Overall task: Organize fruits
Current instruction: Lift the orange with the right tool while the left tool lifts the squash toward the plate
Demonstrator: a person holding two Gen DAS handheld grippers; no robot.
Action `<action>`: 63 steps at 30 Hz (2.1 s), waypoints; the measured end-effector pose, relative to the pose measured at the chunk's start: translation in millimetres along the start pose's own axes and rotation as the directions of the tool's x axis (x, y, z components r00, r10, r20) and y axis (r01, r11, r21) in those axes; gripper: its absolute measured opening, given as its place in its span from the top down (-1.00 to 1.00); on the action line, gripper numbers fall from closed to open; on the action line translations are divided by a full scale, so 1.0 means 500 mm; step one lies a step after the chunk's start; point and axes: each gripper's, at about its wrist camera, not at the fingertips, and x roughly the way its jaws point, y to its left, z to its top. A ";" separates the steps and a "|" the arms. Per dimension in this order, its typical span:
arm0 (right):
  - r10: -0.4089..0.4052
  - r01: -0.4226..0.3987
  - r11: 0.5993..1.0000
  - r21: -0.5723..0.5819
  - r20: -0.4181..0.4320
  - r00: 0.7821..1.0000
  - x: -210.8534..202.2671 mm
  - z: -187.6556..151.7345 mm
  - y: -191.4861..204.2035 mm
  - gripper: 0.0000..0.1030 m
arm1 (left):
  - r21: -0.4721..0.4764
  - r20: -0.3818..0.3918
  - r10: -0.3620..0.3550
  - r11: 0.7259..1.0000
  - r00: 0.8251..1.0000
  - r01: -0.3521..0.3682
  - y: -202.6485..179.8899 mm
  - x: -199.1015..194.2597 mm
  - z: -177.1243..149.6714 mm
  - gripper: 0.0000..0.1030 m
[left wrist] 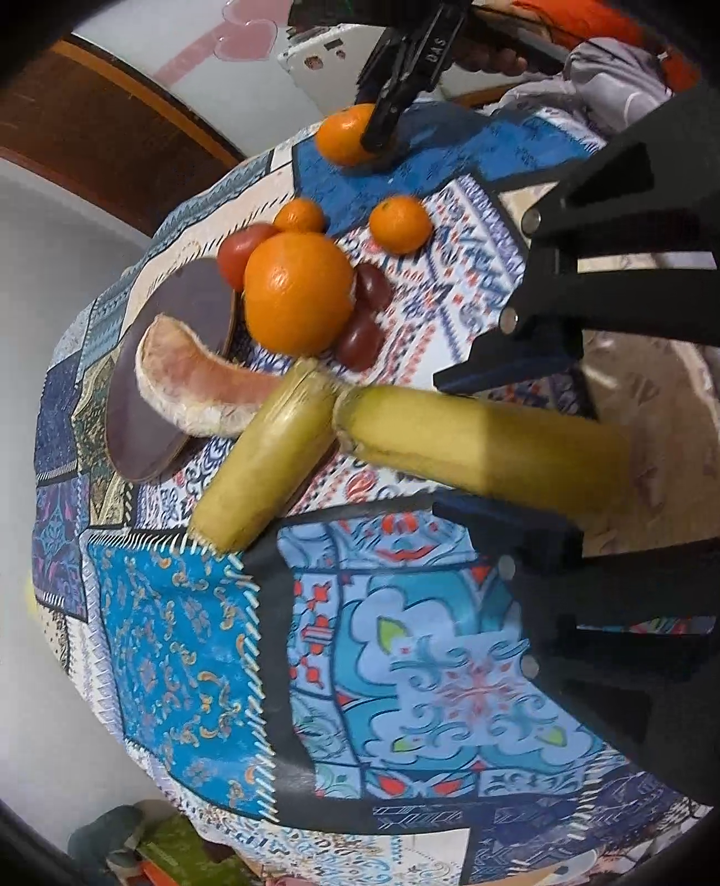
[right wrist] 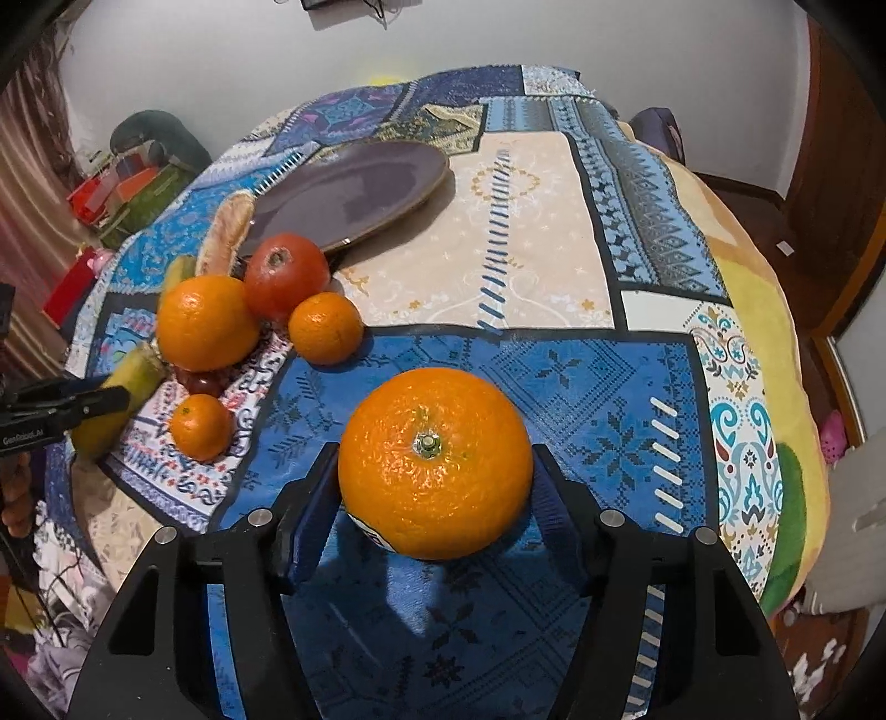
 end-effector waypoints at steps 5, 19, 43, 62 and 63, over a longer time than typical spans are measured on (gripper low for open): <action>0.010 -0.010 1.000 -0.013 0.039 0.999 -0.022 0.012 0.005 -0.21 | 0.013 -0.030 0.002 1.000 1.000 -0.002 -0.005 0.019 0.008 0.28; -0.002 0.004 1.000 -0.025 0.072 0.997 -0.040 0.035 0.011 -0.21 | 0.021 0.031 -0.002 1.000 1.000 0.001 -0.016 0.012 0.029 0.33; -0.017 0.065 0.992 -0.109 0.389 0.921 -0.168 0.210 0.064 -0.21 | 0.063 0.380 -0.003 0.998 0.925 -0.022 -0.086 -0.207 0.188 0.35; 0.069 0.006 0.987 -0.163 0.449 0.891 -0.102 0.309 0.117 -0.21 | 0.082 0.381 0.007 0.996 0.925 -0.042 -0.095 -0.114 0.313 0.35; 0.067 0.008 0.986 -0.165 0.443 0.894 -0.088 0.314 0.118 -0.21 | 0.082 0.378 0.010 0.996 0.926 -0.044 -0.093 -0.106 0.317 0.35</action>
